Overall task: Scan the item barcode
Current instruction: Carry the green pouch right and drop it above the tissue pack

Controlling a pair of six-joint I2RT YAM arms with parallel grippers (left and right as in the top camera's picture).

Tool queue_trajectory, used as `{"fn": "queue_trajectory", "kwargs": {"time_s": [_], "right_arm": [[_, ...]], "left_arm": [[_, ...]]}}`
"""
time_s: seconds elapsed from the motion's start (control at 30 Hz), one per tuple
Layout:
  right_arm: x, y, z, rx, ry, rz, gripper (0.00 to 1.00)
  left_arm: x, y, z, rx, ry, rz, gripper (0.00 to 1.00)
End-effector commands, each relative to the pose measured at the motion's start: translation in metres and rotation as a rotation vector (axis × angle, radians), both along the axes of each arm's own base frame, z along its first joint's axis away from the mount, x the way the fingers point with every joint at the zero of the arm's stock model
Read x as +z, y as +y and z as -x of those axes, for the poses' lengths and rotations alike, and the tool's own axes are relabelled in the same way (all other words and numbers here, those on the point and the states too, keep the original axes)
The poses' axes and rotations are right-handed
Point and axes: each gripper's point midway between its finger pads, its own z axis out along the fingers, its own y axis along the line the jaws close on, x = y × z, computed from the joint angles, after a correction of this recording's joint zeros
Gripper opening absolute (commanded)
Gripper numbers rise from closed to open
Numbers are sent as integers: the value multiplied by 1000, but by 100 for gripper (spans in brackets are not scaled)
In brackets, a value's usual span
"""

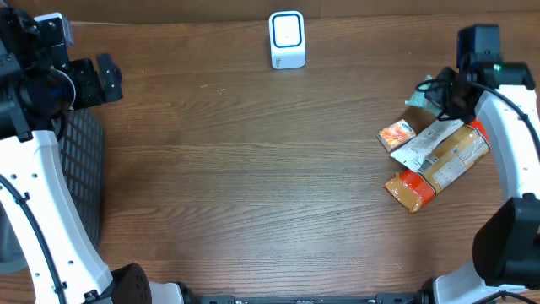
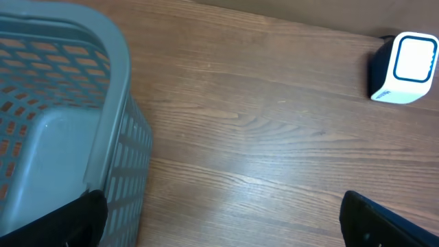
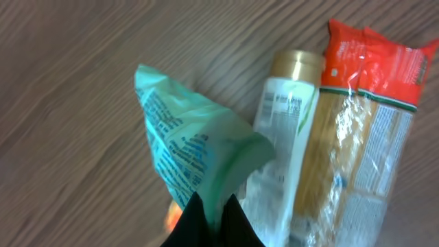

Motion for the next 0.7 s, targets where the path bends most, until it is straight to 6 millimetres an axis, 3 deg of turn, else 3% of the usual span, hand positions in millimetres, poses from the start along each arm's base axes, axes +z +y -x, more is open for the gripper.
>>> {"fn": "queue_trajectory", "kwargs": {"time_s": [0.0,0.1,0.13,0.3,0.43,0.53,0.67], "right_arm": [[-20,-10,7,-39,17,5,4],[-35,-11,14,-42,40,3,4],[-38,-11,17,-42,48,3,9],[-40,-10,19,-13,62,12,25],[-40,-9,23,-5,80,5,27],[-35,0,23,70,85,-18,35],[-11,11,25,133,64,-59,50]], "left_arm": [[2,1,-1,-12,-6,-7,100],[2,1,-1,-12,-6,-7,100],[2,1,-1,-12,-6,-7,100],[2,1,-1,-12,-6,-7,100],[2,1,-1,-12,-6,-7,100],[2,1,-1,-12,-6,-7,99],[2,1,-1,-12,-6,-7,100]]}}
